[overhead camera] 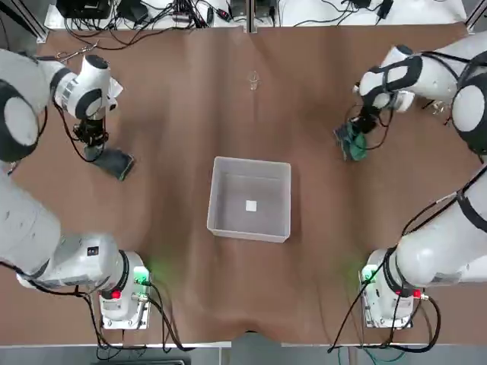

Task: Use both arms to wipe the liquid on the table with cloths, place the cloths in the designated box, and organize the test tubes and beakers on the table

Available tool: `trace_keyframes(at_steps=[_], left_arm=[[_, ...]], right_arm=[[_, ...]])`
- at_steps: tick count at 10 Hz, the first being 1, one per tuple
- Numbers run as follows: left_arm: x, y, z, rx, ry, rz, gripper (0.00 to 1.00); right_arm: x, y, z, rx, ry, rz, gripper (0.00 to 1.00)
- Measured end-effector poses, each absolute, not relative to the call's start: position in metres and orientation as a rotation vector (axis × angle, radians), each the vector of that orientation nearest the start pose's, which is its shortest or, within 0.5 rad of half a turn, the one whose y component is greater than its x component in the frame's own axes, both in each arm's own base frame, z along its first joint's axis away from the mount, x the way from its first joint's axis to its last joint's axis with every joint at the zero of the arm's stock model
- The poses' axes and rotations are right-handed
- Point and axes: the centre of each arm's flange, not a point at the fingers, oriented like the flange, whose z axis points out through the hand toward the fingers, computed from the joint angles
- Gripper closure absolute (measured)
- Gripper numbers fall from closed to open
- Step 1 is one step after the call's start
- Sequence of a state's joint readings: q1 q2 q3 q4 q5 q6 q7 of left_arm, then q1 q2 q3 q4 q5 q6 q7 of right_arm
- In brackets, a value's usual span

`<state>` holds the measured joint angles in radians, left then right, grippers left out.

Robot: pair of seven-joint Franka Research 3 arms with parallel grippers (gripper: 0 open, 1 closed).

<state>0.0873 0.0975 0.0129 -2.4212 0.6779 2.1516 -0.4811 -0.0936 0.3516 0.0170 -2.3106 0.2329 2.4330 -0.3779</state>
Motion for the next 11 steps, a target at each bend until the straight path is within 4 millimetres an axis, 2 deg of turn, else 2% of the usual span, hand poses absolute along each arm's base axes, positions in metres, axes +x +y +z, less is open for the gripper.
trace_keyframes(at_steps=[1, 2, 3, 4, 5, 6, 7, 8, 10, 11], left_arm=[[0.450, 0.027, 0.275, -2.602, -0.120, 0.328, 0.95], [0.445, -0.023, 0.301, -2.647, -0.120, 0.319, 0.95], [0.438, -0.067, 0.328, -2.693, -0.130, 0.308, 0.95], [0.431, -0.106, 0.356, -2.735, -0.132, 0.310, 0.95], [0.423, -0.144, 0.382, -2.770, -0.132, 0.320, 0.95], [0.416, -0.183, 0.404, -2.801, -0.140, 0.313, 0.95], [0.409, -0.221, 0.421, -2.834, -0.157, 0.283, 0.95], [0.400, -0.254, 0.436, -2.867, -0.189, 0.248, 0.95], [0.384, -0.308, 0.456, -2.909, -0.222, 0.191, 0.95], [0.374, -0.337, 0.458, -2.922, -0.218, 0.184, 0.95]], right_arm=[[0.492, -0.092, 0.176, -2.920, -0.214, 0.239, 0.92], [0.492, -0.135, 0.180, -2.911, -0.274, 0.182, 0.92], [0.502, -0.152, 0.184, -2.907, -0.317, 0.150, 0.92], [0.516, -0.144, 0.184, -2.896, -0.357, 0.147, 0.92], [0.531, -0.115, 0.183, -2.890, -0.380, 0.161, 0.92], [0.542, -0.068, 0.182, -2.902, -0.336, 0.191, 0.92], [0.547, -0.012, 0.182, -2.924, -0.255, 0.228, 0.92], [0.546, 0.044, 0.183, -2.950, -0.144, 0.264, 0.92], [0.530, 0.147, 0.185, -2.997, 0.088, 0.321, 0.92], [0.519, 0.184, 0.188, -3.011, 0.145, 0.328, 0.92]])
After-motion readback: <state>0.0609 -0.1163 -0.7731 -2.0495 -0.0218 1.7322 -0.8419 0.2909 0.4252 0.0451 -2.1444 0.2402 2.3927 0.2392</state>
